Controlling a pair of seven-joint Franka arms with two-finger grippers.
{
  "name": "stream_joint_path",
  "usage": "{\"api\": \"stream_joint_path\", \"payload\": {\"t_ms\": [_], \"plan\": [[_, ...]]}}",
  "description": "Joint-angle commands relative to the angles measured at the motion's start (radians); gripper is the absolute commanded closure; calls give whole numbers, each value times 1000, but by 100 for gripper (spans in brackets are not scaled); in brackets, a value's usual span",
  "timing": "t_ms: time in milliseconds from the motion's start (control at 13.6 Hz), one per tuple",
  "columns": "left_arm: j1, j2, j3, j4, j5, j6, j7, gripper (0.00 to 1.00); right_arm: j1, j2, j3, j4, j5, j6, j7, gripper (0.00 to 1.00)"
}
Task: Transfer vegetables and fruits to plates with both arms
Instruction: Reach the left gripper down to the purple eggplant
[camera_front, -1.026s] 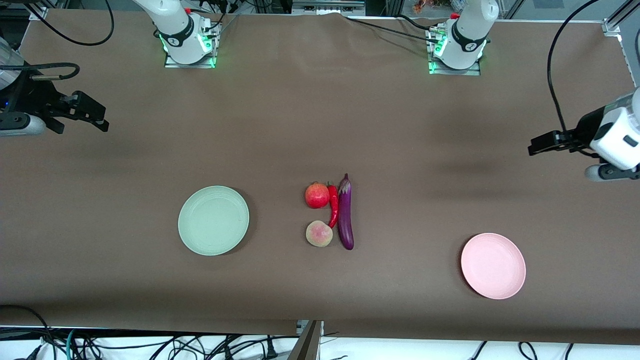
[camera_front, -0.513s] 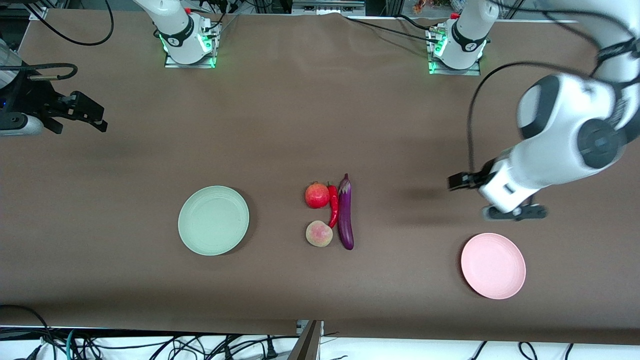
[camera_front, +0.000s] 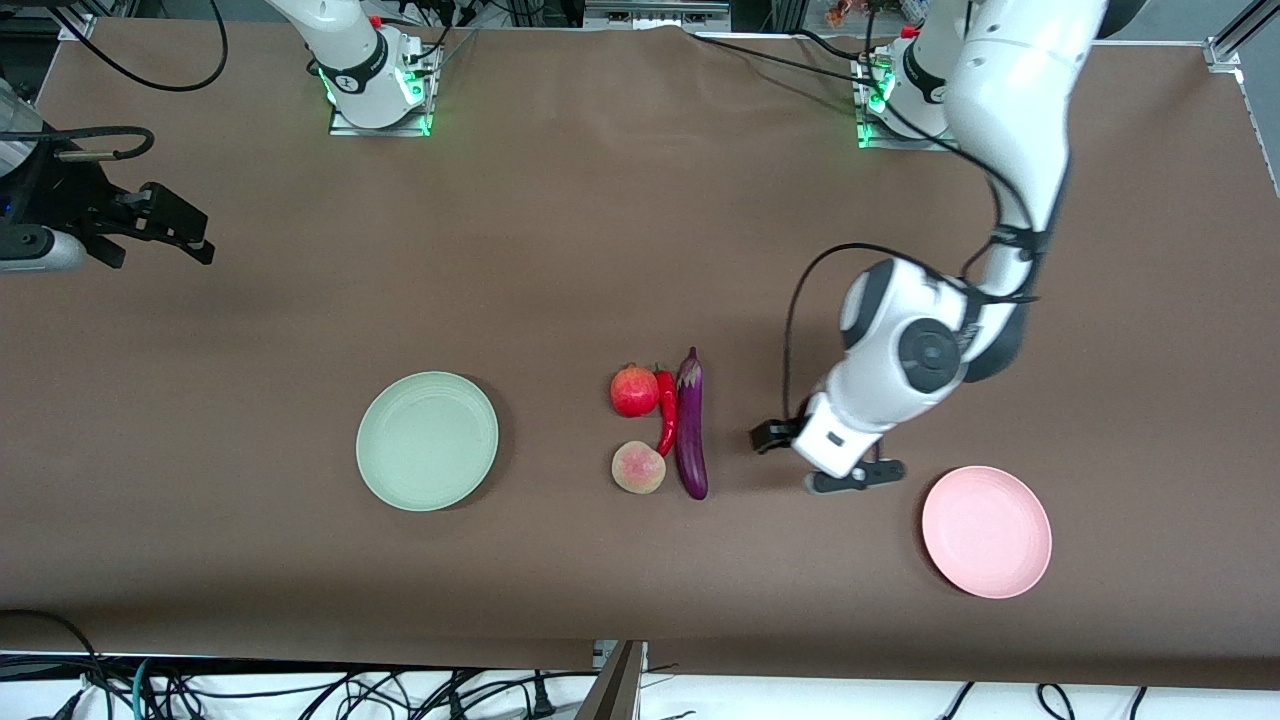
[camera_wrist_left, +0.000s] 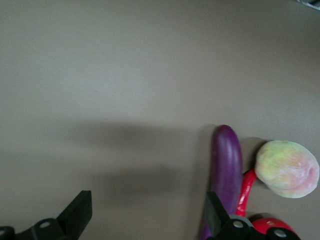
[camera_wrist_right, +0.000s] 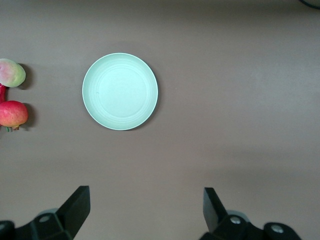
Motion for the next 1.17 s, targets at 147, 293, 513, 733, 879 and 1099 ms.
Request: {"api": "stream_joint_path", "payload": {"t_ms": [147, 293, 513, 733, 879, 1099], "plan": [[-73, 75, 22, 39, 11, 105, -26, 0, -37, 6, 1, 22, 16, -3, -13, 0], [-93, 99, 22, 39, 62, 139, -29, 0, -39, 6, 1, 22, 14, -3, -13, 0], [-131, 127, 25, 41, 71, 149, -51, 0, -42, 6, 1, 22, 7, -1, -13, 0], [-165, 158, 34, 41, 84, 173, -51, 0, -37, 6, 1, 22, 11, 15, -6, 0], [-182, 170, 40, 39, 85, 196, -52, 0, -36, 6, 3, 22, 19, 37, -4, 0], [-213, 196, 57, 41, 85, 219, -57, 6, -22, 6, 12, 22, 13, 51, -5, 0]]}}
